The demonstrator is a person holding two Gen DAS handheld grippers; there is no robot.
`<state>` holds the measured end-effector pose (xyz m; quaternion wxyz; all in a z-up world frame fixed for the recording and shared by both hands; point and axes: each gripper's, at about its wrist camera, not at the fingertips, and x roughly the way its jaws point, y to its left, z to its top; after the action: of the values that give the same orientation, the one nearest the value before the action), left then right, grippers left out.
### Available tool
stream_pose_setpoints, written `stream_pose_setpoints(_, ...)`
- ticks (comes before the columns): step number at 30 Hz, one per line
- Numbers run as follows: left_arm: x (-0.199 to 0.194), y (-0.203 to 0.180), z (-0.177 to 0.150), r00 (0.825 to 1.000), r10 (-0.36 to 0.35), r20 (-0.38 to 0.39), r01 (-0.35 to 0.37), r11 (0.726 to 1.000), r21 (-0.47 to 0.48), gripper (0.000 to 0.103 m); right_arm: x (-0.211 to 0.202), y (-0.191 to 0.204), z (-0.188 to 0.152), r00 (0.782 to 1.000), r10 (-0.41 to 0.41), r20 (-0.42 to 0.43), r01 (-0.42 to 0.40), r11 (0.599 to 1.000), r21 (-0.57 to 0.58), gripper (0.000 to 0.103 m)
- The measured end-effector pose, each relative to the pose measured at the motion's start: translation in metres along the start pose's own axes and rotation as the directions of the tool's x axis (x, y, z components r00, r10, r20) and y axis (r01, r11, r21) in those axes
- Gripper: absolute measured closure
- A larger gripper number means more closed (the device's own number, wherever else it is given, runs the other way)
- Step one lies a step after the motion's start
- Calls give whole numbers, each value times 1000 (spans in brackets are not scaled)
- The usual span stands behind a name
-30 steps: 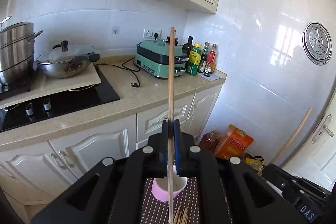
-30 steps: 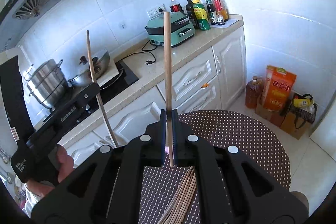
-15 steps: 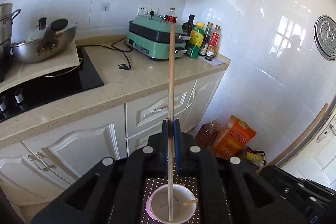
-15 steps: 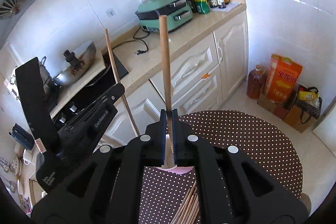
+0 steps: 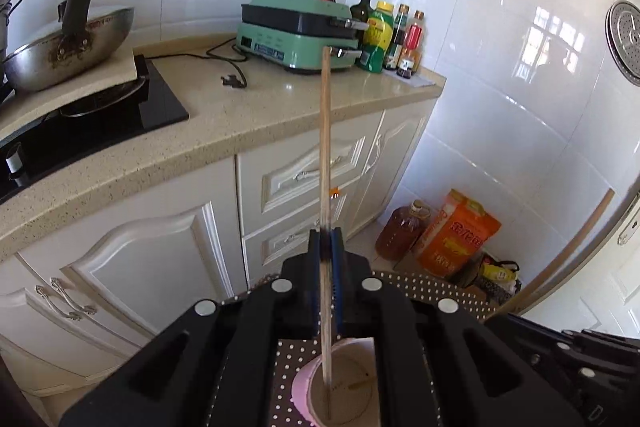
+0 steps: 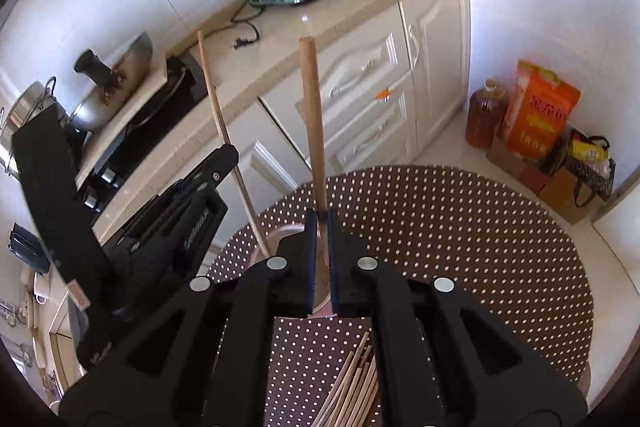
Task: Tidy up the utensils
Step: 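Lower the chopsticks into the pink cup and open both grippers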
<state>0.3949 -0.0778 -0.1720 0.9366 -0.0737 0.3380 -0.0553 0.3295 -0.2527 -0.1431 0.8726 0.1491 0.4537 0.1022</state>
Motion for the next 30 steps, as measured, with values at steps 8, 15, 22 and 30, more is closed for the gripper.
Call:
stream_pose_setpoints(8, -2, 10, -20, 999, -19, -37, 20, 1000, 19, 96, 32, 2, -10, 996, -5, -88, 6, 1000, 10, 97)
stream_pose_setpoints(15, -5, 7, -32, 998, -22, -62, 26, 998, 65, 95, 47, 0, -18, 990, 0, -141, 6, 999, 46, 97)
stream_pose_setpoints(22, -6, 6, -46, 994, -14, -106, 24, 995, 93, 93, 43, -7, -23, 987, -4, -158, 17, 996, 83, 97)
stream_pose_setpoints(30, -20, 5, -47, 996, 20, -86, -9, 992, 126, 74, 29, -20, -25, 986, -11, -166, 34, 990, 137, 74)
